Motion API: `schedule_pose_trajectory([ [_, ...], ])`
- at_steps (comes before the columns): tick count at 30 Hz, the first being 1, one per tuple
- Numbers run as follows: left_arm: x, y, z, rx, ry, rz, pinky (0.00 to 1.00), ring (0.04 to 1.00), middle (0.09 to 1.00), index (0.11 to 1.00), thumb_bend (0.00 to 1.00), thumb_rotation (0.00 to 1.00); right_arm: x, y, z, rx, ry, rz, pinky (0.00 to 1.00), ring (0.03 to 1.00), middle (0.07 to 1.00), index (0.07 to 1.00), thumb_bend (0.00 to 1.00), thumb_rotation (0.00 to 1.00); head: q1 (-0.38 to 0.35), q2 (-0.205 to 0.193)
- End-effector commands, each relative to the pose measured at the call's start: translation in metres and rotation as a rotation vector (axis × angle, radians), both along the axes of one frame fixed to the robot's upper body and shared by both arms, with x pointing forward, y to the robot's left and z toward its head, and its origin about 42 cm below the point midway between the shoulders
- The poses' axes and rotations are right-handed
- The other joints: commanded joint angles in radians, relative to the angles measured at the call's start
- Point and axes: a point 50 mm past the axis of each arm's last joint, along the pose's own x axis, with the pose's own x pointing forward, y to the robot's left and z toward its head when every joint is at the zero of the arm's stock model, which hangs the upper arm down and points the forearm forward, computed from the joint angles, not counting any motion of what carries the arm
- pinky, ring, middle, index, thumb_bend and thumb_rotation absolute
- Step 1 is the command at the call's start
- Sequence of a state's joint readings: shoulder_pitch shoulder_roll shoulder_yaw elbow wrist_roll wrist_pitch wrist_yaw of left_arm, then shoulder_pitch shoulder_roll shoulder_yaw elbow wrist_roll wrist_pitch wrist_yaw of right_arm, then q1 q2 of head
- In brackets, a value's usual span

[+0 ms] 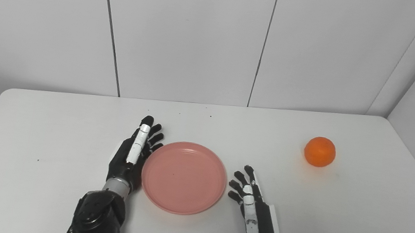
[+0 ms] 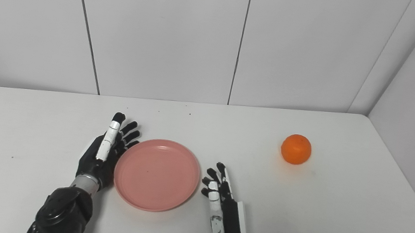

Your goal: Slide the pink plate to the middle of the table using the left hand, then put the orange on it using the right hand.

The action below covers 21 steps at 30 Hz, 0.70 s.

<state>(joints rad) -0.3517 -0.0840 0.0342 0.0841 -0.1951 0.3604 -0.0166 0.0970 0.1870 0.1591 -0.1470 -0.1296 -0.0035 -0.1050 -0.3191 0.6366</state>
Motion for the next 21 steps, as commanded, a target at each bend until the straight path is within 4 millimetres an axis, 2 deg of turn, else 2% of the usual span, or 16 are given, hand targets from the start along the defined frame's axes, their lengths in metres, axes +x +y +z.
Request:
schedule_pose_trajectory([
  [1, 0.007, -0.010, 0.023, -0.023, -0.074, -0.031, 0.90, 0.915, 0.923, 1.000, 0.82, 0.78, -0.002, 0.009, 0.003, 0.031, 0.006, -0.018, 0.86, 0.861, 0.887, 0.945, 0.66, 1.00, 0.002, -0.001],
  [10, 0.004, -0.010, 0.016, -0.026, -0.052, -0.028, 0.88, 0.913, 0.941, 1.000, 0.82, 0.78, -0.004, 0.006, 0.004, 0.037, 0.006, -0.012, 0.87, 0.865, 0.891, 0.944, 0.66, 1.00, 0.022, 0.003],
  [14, 0.002, -0.009, 0.015, -0.027, -0.047, -0.021, 0.88, 0.919, 0.928, 1.000, 0.82, 0.78, -0.006, 0.004, 0.005, 0.027, -0.006, -0.020, 0.85, 0.859, 0.885, 0.937, 0.70, 1.00, 0.021, 0.006],
  [20, 0.002, -0.004, 0.009, -0.039, -0.033, -0.012, 0.90, 0.913, 0.939, 1.000, 0.84, 0.78, -0.004, 0.000, 0.011, -0.004, -0.055, -0.049, 0.85, 0.857, 0.882, 0.928, 0.66, 1.00, 0.021, 0.006],
  [21, 0.002, -0.004, 0.009, -0.044, -0.030, -0.012, 0.92, 0.918, 0.944, 1.000, 0.83, 0.78, -0.004, -0.001, 0.012, -0.011, -0.063, -0.060, 0.83, 0.841, 0.837, 0.903, 0.65, 1.00, 0.021, 0.006],
])
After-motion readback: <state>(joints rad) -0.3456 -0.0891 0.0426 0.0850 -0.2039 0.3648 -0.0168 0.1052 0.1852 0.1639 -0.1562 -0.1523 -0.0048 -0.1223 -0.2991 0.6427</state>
